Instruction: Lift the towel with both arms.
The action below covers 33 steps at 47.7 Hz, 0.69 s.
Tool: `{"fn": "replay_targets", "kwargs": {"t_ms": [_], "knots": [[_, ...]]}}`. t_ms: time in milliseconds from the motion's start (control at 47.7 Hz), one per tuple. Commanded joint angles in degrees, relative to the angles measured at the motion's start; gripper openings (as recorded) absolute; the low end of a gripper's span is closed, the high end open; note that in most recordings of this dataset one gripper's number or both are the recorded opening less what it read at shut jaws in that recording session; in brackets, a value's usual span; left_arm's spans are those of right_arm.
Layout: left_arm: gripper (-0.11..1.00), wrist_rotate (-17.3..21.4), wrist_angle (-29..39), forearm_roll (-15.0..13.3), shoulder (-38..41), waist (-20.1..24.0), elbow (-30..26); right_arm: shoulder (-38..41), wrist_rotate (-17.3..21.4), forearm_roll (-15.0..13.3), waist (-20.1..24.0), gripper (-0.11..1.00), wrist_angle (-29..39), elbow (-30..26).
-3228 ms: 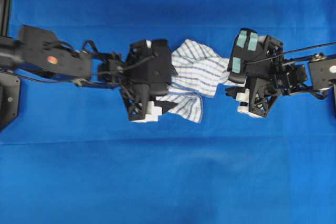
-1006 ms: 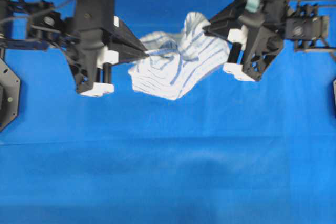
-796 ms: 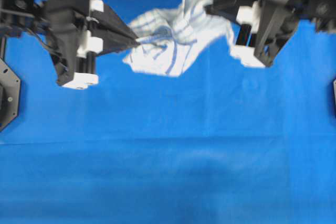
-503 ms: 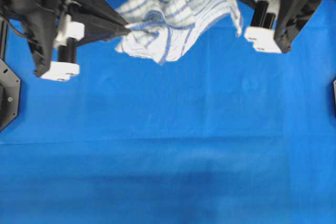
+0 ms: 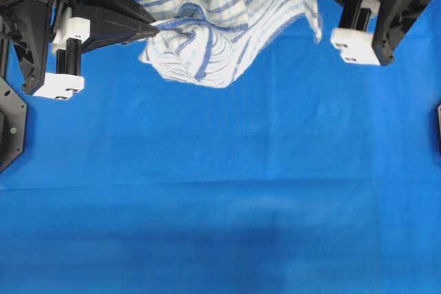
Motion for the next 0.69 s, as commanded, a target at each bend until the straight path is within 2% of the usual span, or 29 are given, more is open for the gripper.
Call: {"fn": "replay_targets", "kwargs": {"t_ms": [0, 272, 314, 419, 503, 545, 608, 671], "knots": [[0.01, 0.5, -0.9, 0.2, -0.7, 0.2, -1.3, -0.6, -1.3, -0.1, 0.4, 0.01, 0.1, -1.1], [0.02, 0.5, -3.4, -0.1, -1.1, 0.2, -0.8, -0.5, -2.5, -0.1, 0.4, 0.03, -0.1, 0.4], [0.05, 0.4, -3.6, -0.1, -1.1, 0.1, -0.7, -0.5, -2.4, -0.3, 0.4, 0.12, 0.1, 0.5], [0.29, -0.1, -3.8, -0.2, -1.3, 0.1, -0.4, -0.5, -2.4, -0.7, 0.4, 0.44, 0.1, 0.6], [0.57, -0.2, -4.3, -0.3, -1.8, 0.1, -0.1, -0.5, -2.3, -1.1, 0.4, 0.64, 0.2, 0.6], [0.68, -0.2, -4.5, -0.3, -2.0, 0.1, 0.2, -0.5, -2.2, -1.1, 0.4, 0.68, 0.2, 0.6], [0.84, -0.2, -4.6, -0.2, -2.5, 0.1, 0.7, -0.5, -2.1, -1.1, 0.4, 0.63, 0.2, 0.6], [0.92, -0.3, -4.8, -0.2, -3.1, 0.1, 1.2, -0.4, -1.9, -1.1, 0.5, 0.62, 0.2, 0.7]]}}
